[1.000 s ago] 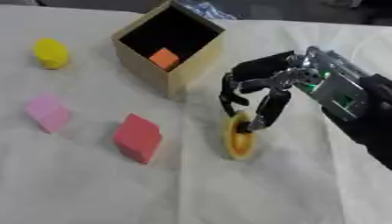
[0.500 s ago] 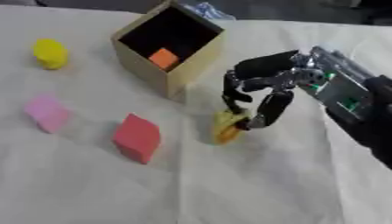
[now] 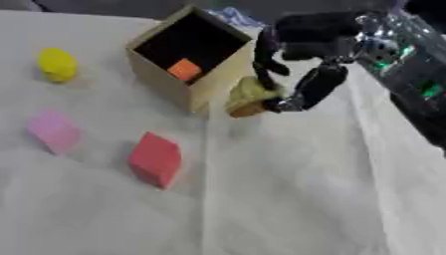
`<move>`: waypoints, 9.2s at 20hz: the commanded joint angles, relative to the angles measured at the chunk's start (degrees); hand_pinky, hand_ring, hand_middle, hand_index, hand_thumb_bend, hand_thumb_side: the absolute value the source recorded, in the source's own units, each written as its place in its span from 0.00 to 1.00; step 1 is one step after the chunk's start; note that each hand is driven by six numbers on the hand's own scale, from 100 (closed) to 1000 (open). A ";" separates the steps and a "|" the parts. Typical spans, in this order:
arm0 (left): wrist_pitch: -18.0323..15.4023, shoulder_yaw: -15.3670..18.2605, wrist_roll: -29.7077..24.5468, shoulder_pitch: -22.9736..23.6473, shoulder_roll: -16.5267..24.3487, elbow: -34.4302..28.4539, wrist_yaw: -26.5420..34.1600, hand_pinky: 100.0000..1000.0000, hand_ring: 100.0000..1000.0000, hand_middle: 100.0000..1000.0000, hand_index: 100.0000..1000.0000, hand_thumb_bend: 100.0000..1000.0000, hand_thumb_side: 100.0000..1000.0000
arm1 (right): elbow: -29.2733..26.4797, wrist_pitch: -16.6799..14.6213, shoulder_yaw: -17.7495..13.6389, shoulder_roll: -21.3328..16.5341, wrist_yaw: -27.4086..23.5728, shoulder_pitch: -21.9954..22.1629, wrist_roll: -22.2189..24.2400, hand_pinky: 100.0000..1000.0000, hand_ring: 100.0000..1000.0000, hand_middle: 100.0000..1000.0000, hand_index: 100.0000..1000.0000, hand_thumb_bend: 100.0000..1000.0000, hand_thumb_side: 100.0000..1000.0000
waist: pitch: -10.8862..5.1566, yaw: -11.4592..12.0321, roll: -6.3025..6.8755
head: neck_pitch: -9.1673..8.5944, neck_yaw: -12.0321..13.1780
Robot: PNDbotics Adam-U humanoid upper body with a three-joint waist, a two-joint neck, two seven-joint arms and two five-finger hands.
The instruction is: Pick up objects on the table and place them in the box.
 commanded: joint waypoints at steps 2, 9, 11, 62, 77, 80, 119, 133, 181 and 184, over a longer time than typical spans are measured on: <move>-0.05 0.21 -0.17 -0.25 0.76 -1.20 -0.01 0.83 0.59 0.70 0.80 0.14 0.81 | 8.72 1.03 -2.24 5.28 4.57 -7.08 -2.10 0.81 0.59 0.17 0.31 0.26 0.00 | -1.42 0.16 0.17 | -0.96 -0.35; -0.05 0.03 -0.35 -0.64 1.02 -1.20 0.12 0.83 0.59 0.69 0.79 0.14 0.82 | 27.72 -1.18 -7.18 15.90 18.47 -15.84 -8.87 0.81 0.61 0.20 0.34 0.26 0.00 | -0.57 1.53 -0.25 | -1.68 -1.36; -0.08 -0.04 -0.43 -0.88 1.09 -1.20 0.18 0.83 0.59 0.69 0.79 0.14 0.82 | 32.17 -1.93 -8.90 18.29 22.86 -17.09 -11.36 0.81 0.61 0.20 0.35 0.26 0.00 | -0.29 1.97 -0.36 | -1.80 -1.73; -1.43 -6.99 -18.47 -21.74 39.12 14.90 -21.80 0.85 0.75 0.77 0.88 0.32 0.45 | -26.03 16.55 -23.59 -9.89 -7.31 20.64 -26.44 0.87 0.87 0.72 0.84 0.00 0.17 | -1.69 -2.80 2.45 | 1.40 2.63; -18.20 -20.79 -44.73 -39.18 43.24 33.54 -31.84 0.85 0.80 0.73 0.85 0.68 0.26 | -26.97 17.11 -24.96 -10.63 -7.27 23.38 -28.40 0.87 0.86 0.71 0.83 0.00 0.19 | -1.69 -3.71 3.30 | 1.55 2.96; -19.53 -21.89 -46.86 -40.18 42.54 34.61 -31.59 0.85 0.79 0.72 0.85 0.66 0.24 | -26.97 17.34 -24.86 -10.41 -7.27 23.29 -28.24 0.87 0.85 0.70 0.83 0.00 0.20 | -1.65 -3.69 3.44 | 1.54 2.89; -19.50 -33.86 -64.17 -43.89 36.66 44.61 -25.35 0.84 0.78 0.74 0.85 0.57 0.21 | -25.45 17.96 -24.76 -8.38 -7.89 23.00 -28.81 0.87 0.84 0.68 0.82 0.00 0.27 | -0.92 -4.37 4.82 | 1.14 3.30; -21.03 -34.92 -64.17 -43.86 34.65 46.81 -29.63 0.83 0.77 0.73 0.86 0.59 0.21 | -26.73 23.77 -23.86 -3.56 -25.45 25.82 -35.07 0.87 0.85 0.67 0.84 0.00 0.64 | -0.85 -4.74 4.53 | 0.47 3.56; -21.69 -18.12 -46.29 -67.05 10.54 62.48 -51.25 0.77 0.68 0.63 0.75 0.18 0.07 | -26.97 24.93 -22.16 7.68 -32.31 28.04 -30.93 0.87 0.84 0.65 0.83 0.00 0.67 | -0.87 -7.84 5.67 | -0.28 6.46; -21.98 -17.55 -44.63 -67.42 9.48 64.54 -54.57 0.82 0.78 0.78 0.88 0.40 0.35 | -26.97 24.97 -22.16 7.94 -32.35 28.05 -30.83 0.87 0.84 0.64 0.83 0.00 0.67 | -0.79 -8.26 5.68 | -0.41 6.72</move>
